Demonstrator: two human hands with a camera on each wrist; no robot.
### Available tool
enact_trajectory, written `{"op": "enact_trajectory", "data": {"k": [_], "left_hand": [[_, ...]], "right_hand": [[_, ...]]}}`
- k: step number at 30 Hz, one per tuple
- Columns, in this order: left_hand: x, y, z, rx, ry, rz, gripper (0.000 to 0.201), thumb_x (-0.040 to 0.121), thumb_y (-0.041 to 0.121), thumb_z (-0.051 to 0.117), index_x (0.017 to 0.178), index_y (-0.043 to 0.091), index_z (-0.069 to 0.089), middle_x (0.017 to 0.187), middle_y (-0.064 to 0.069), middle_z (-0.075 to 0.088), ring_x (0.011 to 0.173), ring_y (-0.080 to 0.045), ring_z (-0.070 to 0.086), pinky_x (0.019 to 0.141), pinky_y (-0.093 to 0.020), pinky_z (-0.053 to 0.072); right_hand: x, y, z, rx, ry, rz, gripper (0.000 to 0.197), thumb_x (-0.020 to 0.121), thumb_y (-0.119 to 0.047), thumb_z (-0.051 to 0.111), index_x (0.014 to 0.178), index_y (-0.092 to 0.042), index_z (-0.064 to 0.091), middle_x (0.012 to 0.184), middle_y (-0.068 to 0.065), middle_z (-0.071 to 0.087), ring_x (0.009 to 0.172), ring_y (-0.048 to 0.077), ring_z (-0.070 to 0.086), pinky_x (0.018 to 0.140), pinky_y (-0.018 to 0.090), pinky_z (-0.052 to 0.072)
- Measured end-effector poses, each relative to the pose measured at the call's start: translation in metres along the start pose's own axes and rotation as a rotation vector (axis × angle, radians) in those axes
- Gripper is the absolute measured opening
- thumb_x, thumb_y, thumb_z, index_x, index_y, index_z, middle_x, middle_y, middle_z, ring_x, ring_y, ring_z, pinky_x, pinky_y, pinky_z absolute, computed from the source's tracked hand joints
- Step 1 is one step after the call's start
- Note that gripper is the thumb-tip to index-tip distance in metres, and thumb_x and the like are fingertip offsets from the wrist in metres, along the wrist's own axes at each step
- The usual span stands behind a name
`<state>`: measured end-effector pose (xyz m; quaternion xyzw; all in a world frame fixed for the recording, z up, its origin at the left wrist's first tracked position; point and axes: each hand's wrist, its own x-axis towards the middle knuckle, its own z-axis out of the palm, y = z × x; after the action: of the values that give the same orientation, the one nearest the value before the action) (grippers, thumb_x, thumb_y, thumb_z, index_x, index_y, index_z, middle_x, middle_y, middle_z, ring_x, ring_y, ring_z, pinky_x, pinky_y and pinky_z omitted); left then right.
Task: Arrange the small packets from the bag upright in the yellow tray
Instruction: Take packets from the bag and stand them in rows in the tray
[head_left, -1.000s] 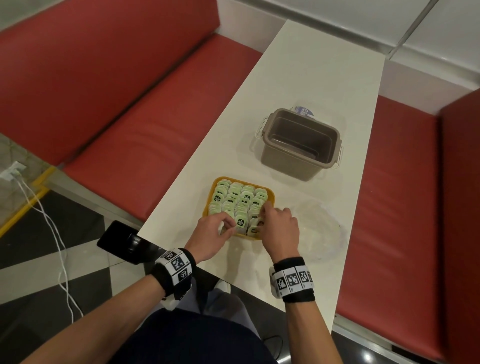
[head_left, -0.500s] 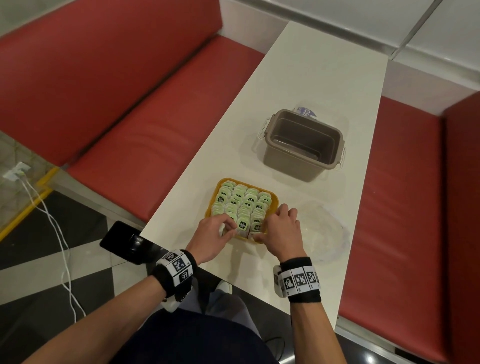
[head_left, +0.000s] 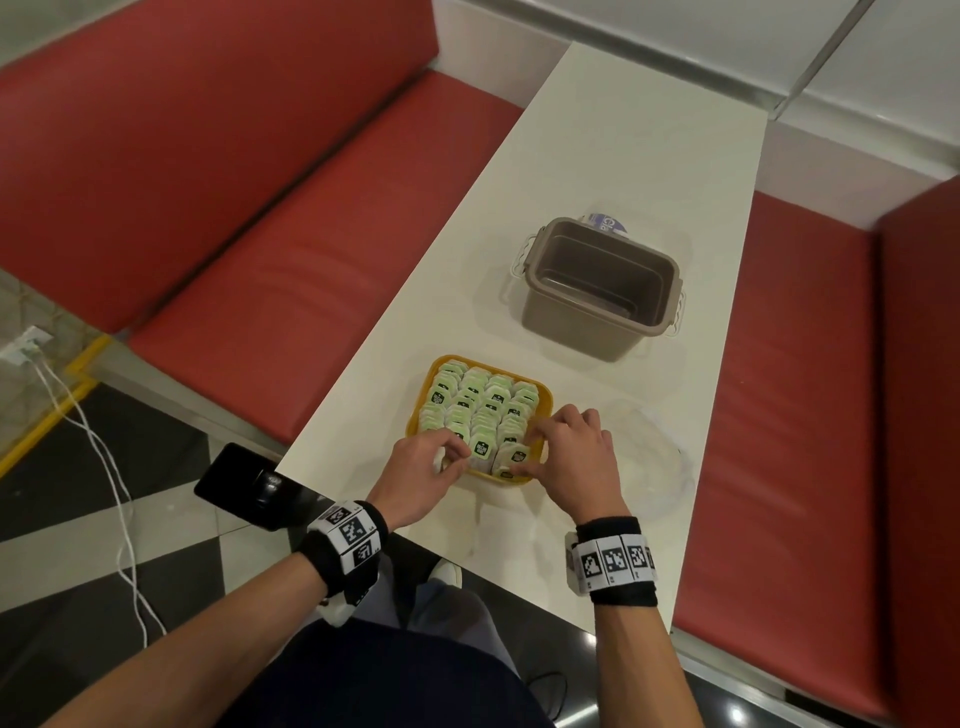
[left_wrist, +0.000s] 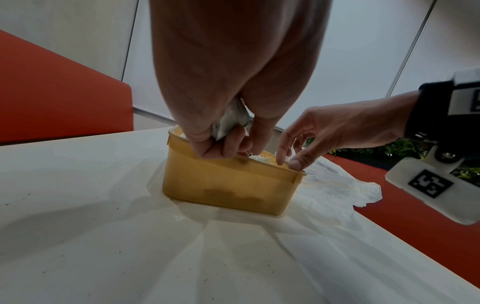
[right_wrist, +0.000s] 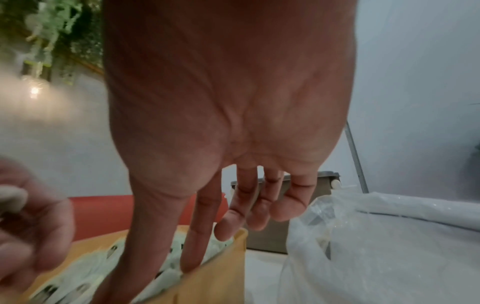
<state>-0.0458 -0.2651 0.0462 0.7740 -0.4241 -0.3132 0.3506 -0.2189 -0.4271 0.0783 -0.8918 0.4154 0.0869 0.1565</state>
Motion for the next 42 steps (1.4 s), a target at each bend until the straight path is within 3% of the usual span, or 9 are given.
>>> {"op": "enact_trajectory", "data": {"k": [4, 10, 13, 19, 23, 28, 32, 39, 42], "left_hand": [[0.000, 0.000, 0.001, -0.005, -0.002, 0.002, 0.010, 0.097, 0.014, 0.077, 0.105, 0.020, 0.078, 0.094, 0.012, 0.075, 0.093, -0.003, 0.069, 0.082, -0.012, 0.050], [-0.001, -0.001, 0.001, -0.003, -0.002, 0.005, 0.011, 0.097, 0.014, 0.077, 0.105, 0.021, 0.077, 0.095, 0.012, 0.075, 0.094, -0.003, 0.070, 0.086, -0.019, 0.054], [-0.002, 0.000, 0.000, -0.013, -0.005, 0.002, 0.011, 0.097, 0.014, 0.076, 0.105, 0.021, 0.077, 0.096, 0.012, 0.075, 0.095, -0.003, 0.070, 0.087, -0.020, 0.055], [-0.004, 0.001, 0.000, -0.019, 0.004, 0.001, 0.011, 0.097, 0.013, 0.075, 0.105, 0.021, 0.077, 0.095, 0.013, 0.075, 0.095, -0.003, 0.069, 0.086, -0.019, 0.053], [-0.005, 0.003, 0.001, -0.012, -0.009, -0.001, 0.011, 0.098, 0.014, 0.074, 0.105, 0.022, 0.077, 0.093, 0.015, 0.074, 0.094, -0.002, 0.069, 0.087, -0.019, 0.053], [-0.005, 0.005, 0.002, -0.014, 0.001, 0.000, 0.010, 0.098, 0.015, 0.074, 0.105, 0.022, 0.077, 0.094, 0.014, 0.075, 0.094, -0.002, 0.069, 0.084, -0.017, 0.052], [-0.007, 0.006, 0.002, -0.020, 0.014, 0.002, 0.010, 0.098, 0.015, 0.074, 0.106, 0.022, 0.077, 0.093, 0.016, 0.074, 0.093, 0.001, 0.068, 0.081, -0.011, 0.049], [-0.010, 0.011, 0.000, -0.061, 0.011, -0.018, 0.010, 0.099, 0.016, 0.074, 0.106, 0.024, 0.076, 0.096, 0.017, 0.075, 0.098, 0.002, 0.069, 0.084, -0.012, 0.050], [-0.011, 0.016, -0.003, -0.180, 0.005, -0.059, 0.012, 0.101, 0.020, 0.071, 0.108, 0.029, 0.072, 0.096, 0.017, 0.073, 0.099, -0.001, 0.069, 0.086, -0.018, 0.052]], "right_hand": [[-0.001, -0.004, 0.006, -0.062, -0.006, 0.007, 0.045, 0.081, -0.062, 0.086, 0.112, -0.031, 0.075, 0.126, -0.001, 0.055, 0.123, 0.028, 0.046, 0.101, 0.045, 0.046], [0.003, -0.012, 0.024, -0.017, 0.162, 0.062, 0.014, 0.094, -0.038, 0.075, 0.100, -0.026, 0.080, 0.119, 0.000, 0.056, 0.114, 0.028, 0.048, 0.092, 0.045, 0.049], [0.003, -0.013, 0.029, 0.001, 0.206, 0.087, 0.021, 0.092, -0.043, 0.075, 0.100, -0.023, 0.076, 0.118, 0.002, 0.051, 0.112, 0.029, 0.048, 0.092, 0.046, 0.051], [-0.005, -0.012, 0.018, -0.081, 0.124, 0.120, 0.067, 0.073, -0.080, 0.078, 0.108, -0.023, 0.070, 0.115, 0.003, 0.038, 0.111, 0.031, 0.039, 0.093, 0.045, 0.049], [0.002, -0.014, 0.018, -0.167, 0.019, 0.099, 0.061, 0.073, -0.070, 0.087, 0.108, -0.021, 0.077, 0.122, 0.005, 0.039, 0.119, 0.033, 0.037, 0.101, 0.046, 0.046], [0.007, -0.016, 0.029, -0.097, 0.071, 0.128, 0.037, 0.084, -0.055, 0.086, 0.100, -0.022, 0.080, 0.126, 0.004, 0.044, 0.122, 0.033, 0.036, 0.103, 0.046, 0.045], [0.007, -0.017, 0.035, -0.087, 0.136, 0.181, 0.041, 0.084, -0.055, 0.086, 0.102, -0.018, 0.080, 0.121, 0.006, 0.049, 0.119, 0.034, 0.039, 0.100, 0.046, 0.045], [0.006, -0.023, 0.044, -0.074, 0.184, 0.229, 0.042, 0.080, -0.052, 0.089, 0.098, -0.015, 0.080, 0.115, 0.007, 0.051, 0.113, 0.034, 0.042, 0.093, 0.046, 0.047], [0.001, -0.021, 0.040, -0.046, 0.199, 0.239, 0.049, 0.078, -0.056, 0.089, 0.102, -0.015, 0.079, 0.116, 0.007, 0.051, 0.113, 0.033, 0.041, 0.093, 0.046, 0.047]]}}
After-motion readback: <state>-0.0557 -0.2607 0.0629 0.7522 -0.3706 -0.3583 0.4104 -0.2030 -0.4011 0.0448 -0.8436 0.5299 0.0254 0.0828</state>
